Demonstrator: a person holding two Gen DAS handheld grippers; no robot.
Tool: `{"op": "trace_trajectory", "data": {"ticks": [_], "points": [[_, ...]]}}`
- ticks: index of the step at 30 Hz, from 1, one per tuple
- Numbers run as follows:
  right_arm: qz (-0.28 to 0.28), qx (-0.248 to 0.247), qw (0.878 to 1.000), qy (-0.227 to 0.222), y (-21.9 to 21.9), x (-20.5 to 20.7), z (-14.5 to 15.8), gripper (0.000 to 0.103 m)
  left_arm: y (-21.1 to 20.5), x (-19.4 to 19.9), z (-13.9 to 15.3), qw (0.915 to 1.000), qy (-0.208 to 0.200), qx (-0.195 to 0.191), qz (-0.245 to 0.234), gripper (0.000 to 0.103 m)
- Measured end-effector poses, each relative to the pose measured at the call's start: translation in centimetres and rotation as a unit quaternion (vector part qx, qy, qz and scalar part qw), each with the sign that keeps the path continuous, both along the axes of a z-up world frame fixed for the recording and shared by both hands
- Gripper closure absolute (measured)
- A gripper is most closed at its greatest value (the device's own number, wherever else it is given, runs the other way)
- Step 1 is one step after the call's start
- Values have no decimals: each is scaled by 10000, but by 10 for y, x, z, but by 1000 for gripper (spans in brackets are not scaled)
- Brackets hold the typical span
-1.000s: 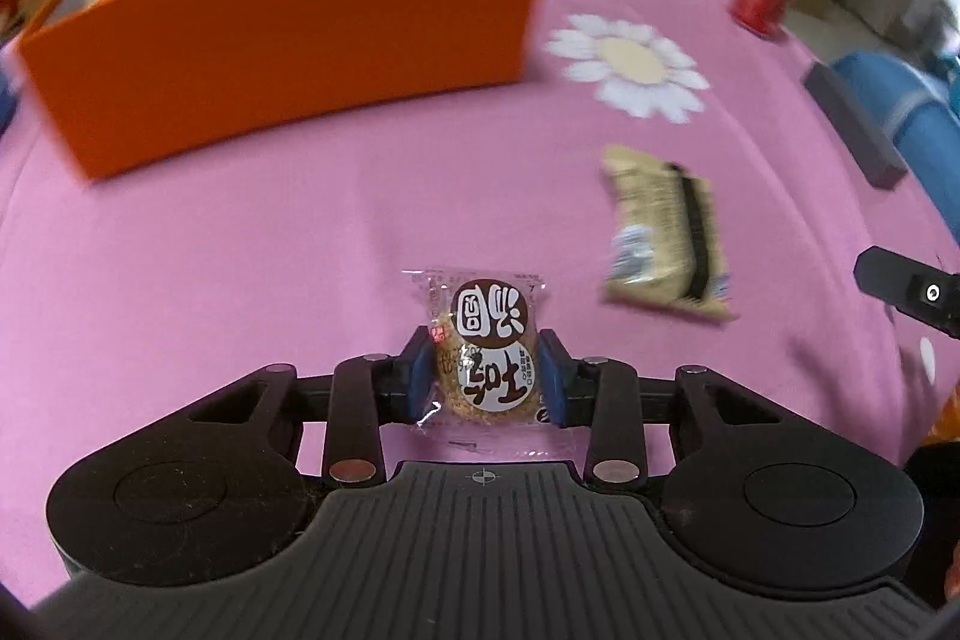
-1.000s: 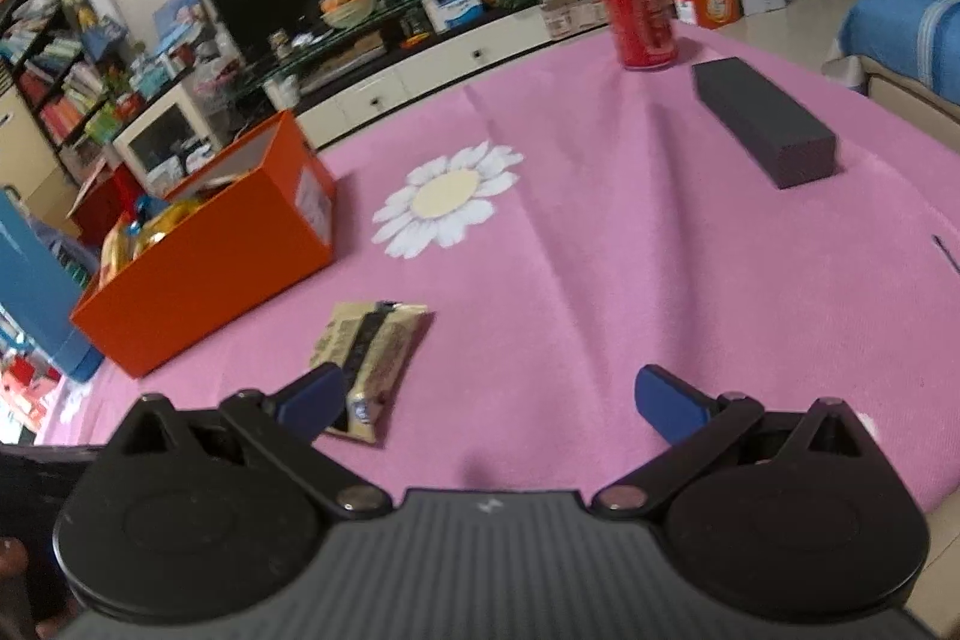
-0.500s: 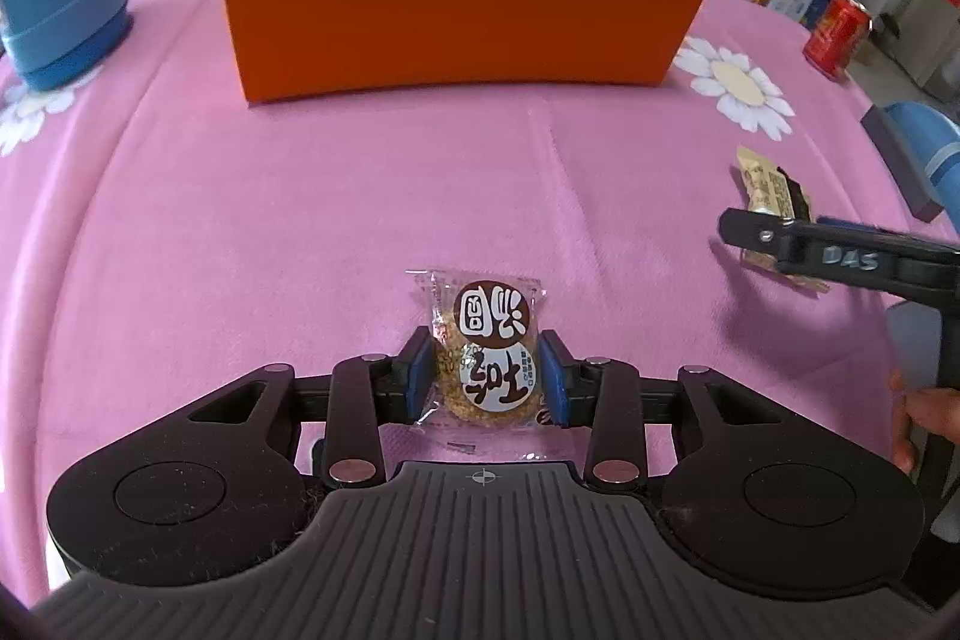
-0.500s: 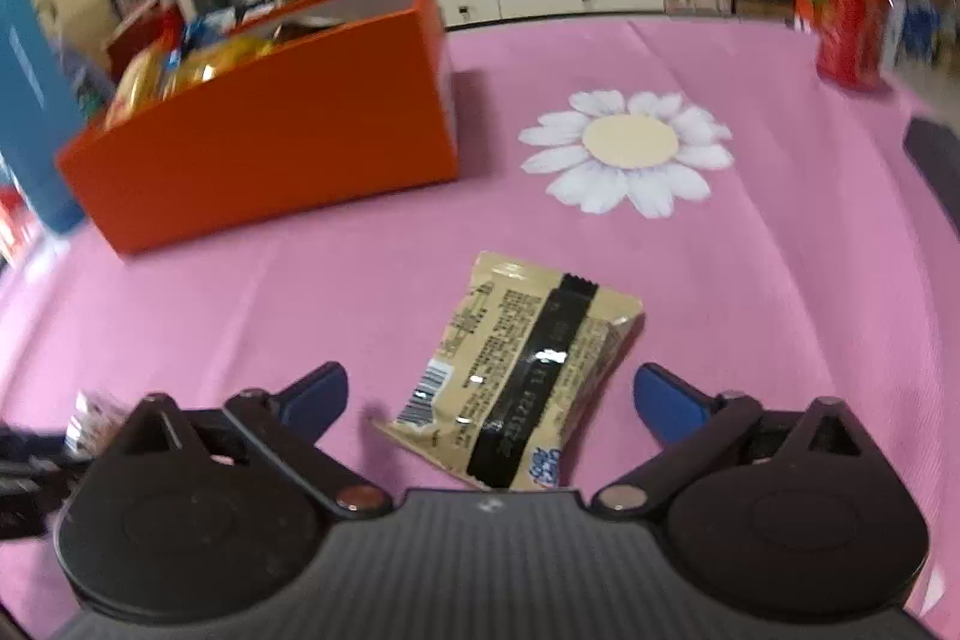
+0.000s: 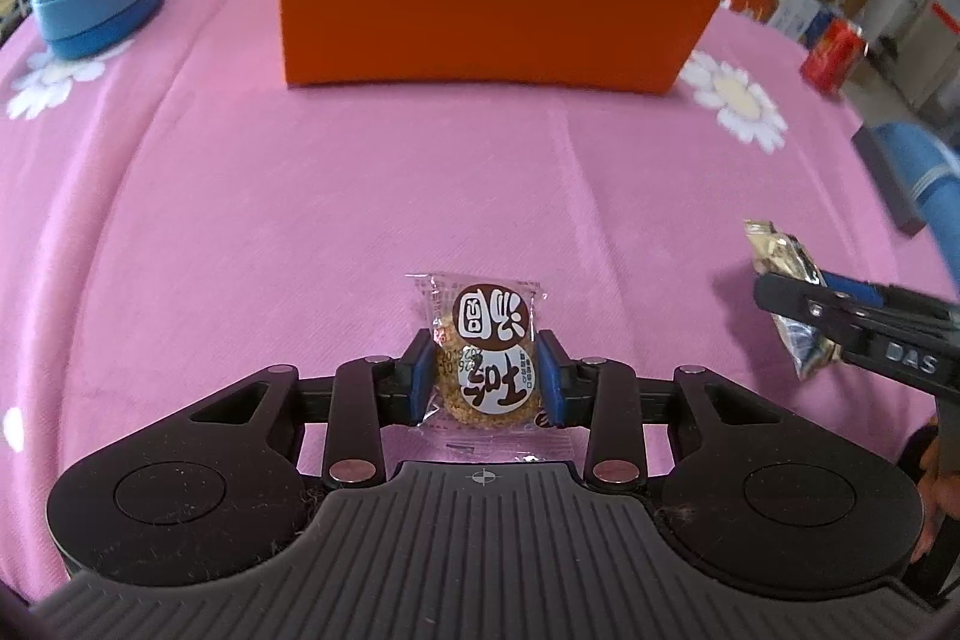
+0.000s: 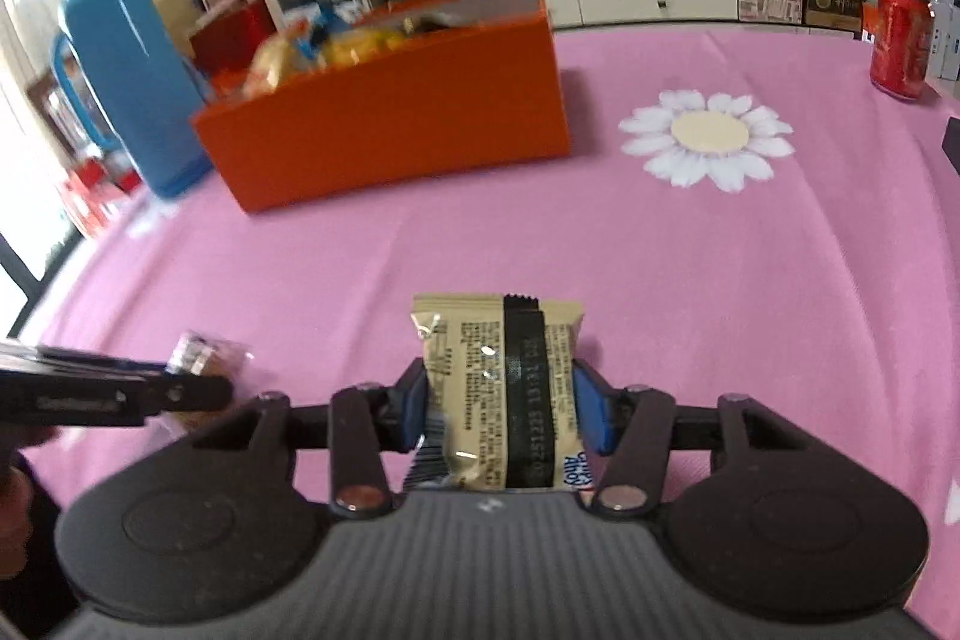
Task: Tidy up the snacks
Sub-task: 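Carry both packets into the orange box and open both tools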
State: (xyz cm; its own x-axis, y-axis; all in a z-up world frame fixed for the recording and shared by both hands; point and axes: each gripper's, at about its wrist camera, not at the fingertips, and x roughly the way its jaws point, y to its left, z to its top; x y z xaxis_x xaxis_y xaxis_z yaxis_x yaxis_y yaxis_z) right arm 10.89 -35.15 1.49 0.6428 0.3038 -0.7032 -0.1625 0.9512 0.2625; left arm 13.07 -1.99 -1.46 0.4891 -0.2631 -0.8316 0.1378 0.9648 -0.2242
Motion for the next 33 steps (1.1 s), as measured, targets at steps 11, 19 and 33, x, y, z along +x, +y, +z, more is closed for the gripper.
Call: {"op": "trace_trajectory", "data": {"ticks": [11, 19, 33], "points": [[204, 21, 9899, -1401, 9, 102, 99, 45, 15, 100, 98, 9925, -1196, -41, 246, 101], [513, -168, 9902, -1290, 46, 238, 76, 45, -18, 224, 96, 9896, -1438, -63, 51, 101], [572, -312, 9938, -896, 60, 271, 29, 25, -28, 246, 52, 9900, -1409, -40, 41, 75]]}}
